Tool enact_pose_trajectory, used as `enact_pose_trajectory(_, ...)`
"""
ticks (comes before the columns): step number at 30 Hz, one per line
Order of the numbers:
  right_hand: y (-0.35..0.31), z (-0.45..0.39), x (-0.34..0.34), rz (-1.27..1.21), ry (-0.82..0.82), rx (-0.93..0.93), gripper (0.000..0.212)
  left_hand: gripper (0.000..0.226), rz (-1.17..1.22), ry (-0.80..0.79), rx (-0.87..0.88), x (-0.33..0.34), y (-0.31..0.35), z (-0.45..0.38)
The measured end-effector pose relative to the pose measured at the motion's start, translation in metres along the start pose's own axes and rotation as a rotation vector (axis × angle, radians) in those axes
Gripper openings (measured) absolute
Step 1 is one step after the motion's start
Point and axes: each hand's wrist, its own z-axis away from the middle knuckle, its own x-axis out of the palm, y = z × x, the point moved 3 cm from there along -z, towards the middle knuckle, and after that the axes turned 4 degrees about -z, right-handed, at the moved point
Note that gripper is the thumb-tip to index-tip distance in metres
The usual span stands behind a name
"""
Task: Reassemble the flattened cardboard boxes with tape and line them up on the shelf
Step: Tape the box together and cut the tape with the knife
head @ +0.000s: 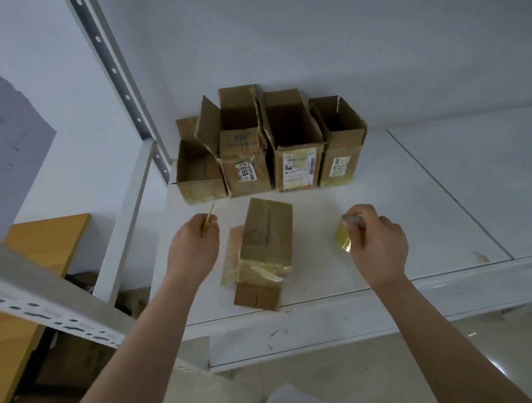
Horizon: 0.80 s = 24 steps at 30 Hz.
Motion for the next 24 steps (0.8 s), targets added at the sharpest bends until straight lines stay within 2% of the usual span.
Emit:
enact_pose_trajectory(2, -0.001, 0.012, 0.013, -0.063, -0.062, -0.045, 0.015, 0.031, -0.209, -0.055, -0.060, 0.008, -0.034, -0.008)
enact_pose_trajectory(5, 0.000, 0.031, 0.031, -0.020, -0.175, -0.070, 0.020, 0.027, -0.380, -0.183, -0.163, 0.025, -0.069, -0.002)
enact_pose_trajectory(9, 0.004, 0.037, 0.038, 0.025, -0.325, 0.055, 0.022, 0.034, -0.494, -0.225, -0.157, 0.037, -0.084, 0.006)
enact_pose_trajectory(11, 0.001, 0.034, 0.034, 0.051, -0.281, 0.067, 0.024, 0.042, -0.338, -0.147, -0.093, 0.027, -0.074, 0.005)
enact_pose_trajectory(13, -0.013, 0.030, 0.026, -0.018, -0.233, 0.034, 0.028, 0.040, -0.025, -0.082, 0.023, 0.013, -0.054, 0.003)
enact_pose_trajectory(15, -0.034, 0.031, 0.024, -0.233, -0.342, 0.050, 0.040, 0.033, 0.190, -0.155, 0.193, 0.003, -0.028, 0.007)
enact_pose_trajectory(17, -0.054, 0.037, 0.026, -0.359, -0.467, 0.047, 0.051, 0.037, 0.249, -0.328, 0.278, 0.005, -0.012, 0.014)
enact_pose_trajectory(19, -0.066, 0.043, 0.032, -0.373, -0.535, 0.046, 0.059, 0.043, 0.216, -0.436, 0.284, 0.015, -0.012, 0.019)
enact_pose_trajectory(22, -0.071, 0.045, 0.038, -0.356, -0.591, 0.067, 0.066, 0.036, 0.259, -0.445, 0.252, 0.024, -0.022, 0.021)
enact_pose_trajectory(24, -0.074, 0.044, 0.042, -0.332, -0.608, 0.052, 0.068, 0.043, 0.324, -0.449, 0.212, 0.025, -0.031, 0.020)
